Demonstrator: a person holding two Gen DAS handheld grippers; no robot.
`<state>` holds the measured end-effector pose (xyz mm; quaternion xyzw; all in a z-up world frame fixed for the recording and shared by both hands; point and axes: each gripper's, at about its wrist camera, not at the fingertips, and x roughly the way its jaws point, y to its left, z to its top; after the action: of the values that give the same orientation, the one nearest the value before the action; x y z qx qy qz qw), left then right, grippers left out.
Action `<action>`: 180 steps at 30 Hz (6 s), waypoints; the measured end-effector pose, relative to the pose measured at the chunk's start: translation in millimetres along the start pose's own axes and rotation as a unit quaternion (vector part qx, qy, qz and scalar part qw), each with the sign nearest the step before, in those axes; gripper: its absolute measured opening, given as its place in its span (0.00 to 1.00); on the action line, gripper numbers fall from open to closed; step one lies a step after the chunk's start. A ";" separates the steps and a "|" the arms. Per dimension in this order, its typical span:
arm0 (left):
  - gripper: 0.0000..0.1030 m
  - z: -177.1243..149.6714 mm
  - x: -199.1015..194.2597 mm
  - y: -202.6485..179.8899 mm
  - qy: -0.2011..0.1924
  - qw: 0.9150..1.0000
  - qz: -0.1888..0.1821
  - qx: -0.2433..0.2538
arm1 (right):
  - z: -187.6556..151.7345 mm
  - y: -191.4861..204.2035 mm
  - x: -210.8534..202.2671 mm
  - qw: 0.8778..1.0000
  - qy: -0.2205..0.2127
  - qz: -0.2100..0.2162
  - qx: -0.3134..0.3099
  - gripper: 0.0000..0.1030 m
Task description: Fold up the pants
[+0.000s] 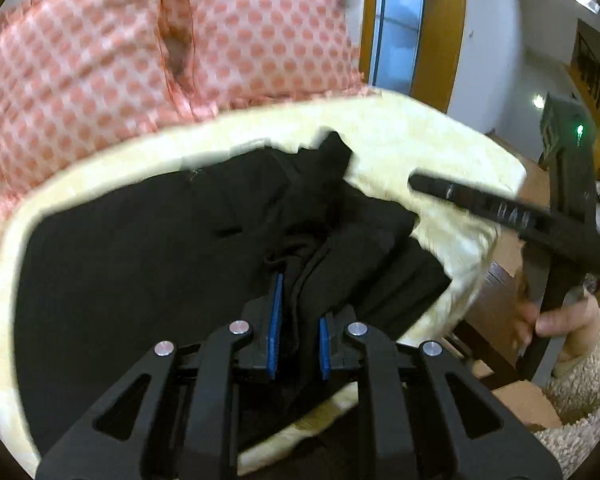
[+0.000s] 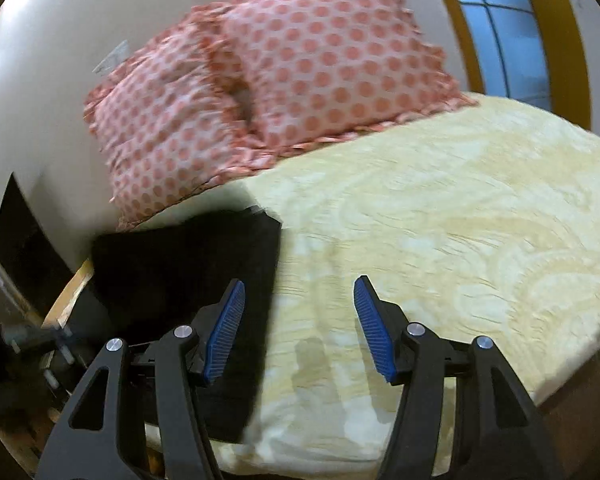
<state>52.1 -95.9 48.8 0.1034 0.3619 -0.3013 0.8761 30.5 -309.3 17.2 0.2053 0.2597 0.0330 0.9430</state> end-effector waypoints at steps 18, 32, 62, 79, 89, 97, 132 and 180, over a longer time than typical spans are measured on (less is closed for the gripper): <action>0.16 -28.5 -10.8 -22.3 -0.046 0.998 -0.038 0.002 | 48.4 -3.6 25.1 0.984 0.066 0.158 0.054 0.57; 0.74 -35.1 -67.3 18.5 -0.112 0.991 -0.052 -0.061 | 59.1 39.3 97.9 0.978 0.161 0.100 -0.092 0.40; 0.95 -29.8 -53.1 88.6 -0.102 0.983 0.064 -0.137 | 49.3 61.5 28.9 0.989 0.017 0.022 -0.147 0.51; 0.97 -49.0 -24.2 104.3 -0.042 0.985 0.011 -0.167 | 69.9 8.0 93.2 0.983 0.165 0.078 -0.014 0.51; 0.98 -48.8 -23.9 99.7 -0.044 0.987 0.017 -0.151 | 52.8 17.2 104.6 0.975 0.193 0.106 -0.042 0.51; 0.98 -50.1 -23.3 99.8 -0.044 0.988 0.017 -0.144 | 51.7 10.7 108.1 0.974 0.179 0.136 -0.022 0.39; 0.59 2.9 11.9 232.1 0.049 0.955 -0.023 -0.291 | 46.7 18.7 110.7 0.974 0.164 0.145 -0.057 0.33; 0.83 120.6 52.8 220.6 -0.042 0.975 0.092 -0.200 | 145.3 43.5 154.8 0.986 0.056 -0.019 -0.153 0.64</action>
<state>283.4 7.9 90.4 -0.0533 0.3662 -0.1448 0.9176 239.2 -297.2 74.5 0.0513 0.3076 0.0656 0.9479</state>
